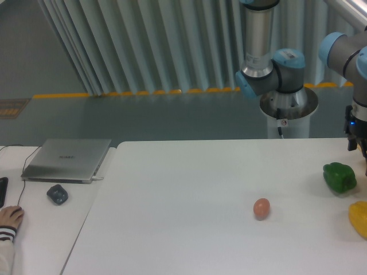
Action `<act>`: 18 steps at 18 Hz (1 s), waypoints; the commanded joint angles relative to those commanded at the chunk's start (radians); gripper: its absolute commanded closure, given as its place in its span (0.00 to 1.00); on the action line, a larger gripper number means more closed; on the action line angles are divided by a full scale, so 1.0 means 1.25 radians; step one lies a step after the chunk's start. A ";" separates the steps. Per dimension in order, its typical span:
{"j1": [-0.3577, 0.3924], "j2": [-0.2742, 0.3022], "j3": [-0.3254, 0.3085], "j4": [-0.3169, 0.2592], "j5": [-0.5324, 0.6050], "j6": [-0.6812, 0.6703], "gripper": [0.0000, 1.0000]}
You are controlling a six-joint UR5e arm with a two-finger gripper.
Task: Place the yellow pepper in a basket
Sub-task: 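Lower the open gripper down beside the green bell pepper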
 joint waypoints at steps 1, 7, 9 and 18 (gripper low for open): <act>0.000 0.000 0.000 0.007 0.000 -0.045 0.00; -0.034 -0.028 0.000 0.092 -0.031 -0.424 0.00; -0.034 -0.034 0.000 0.108 -0.033 -0.504 0.00; -0.049 -0.091 -0.007 0.186 -0.028 -0.750 0.00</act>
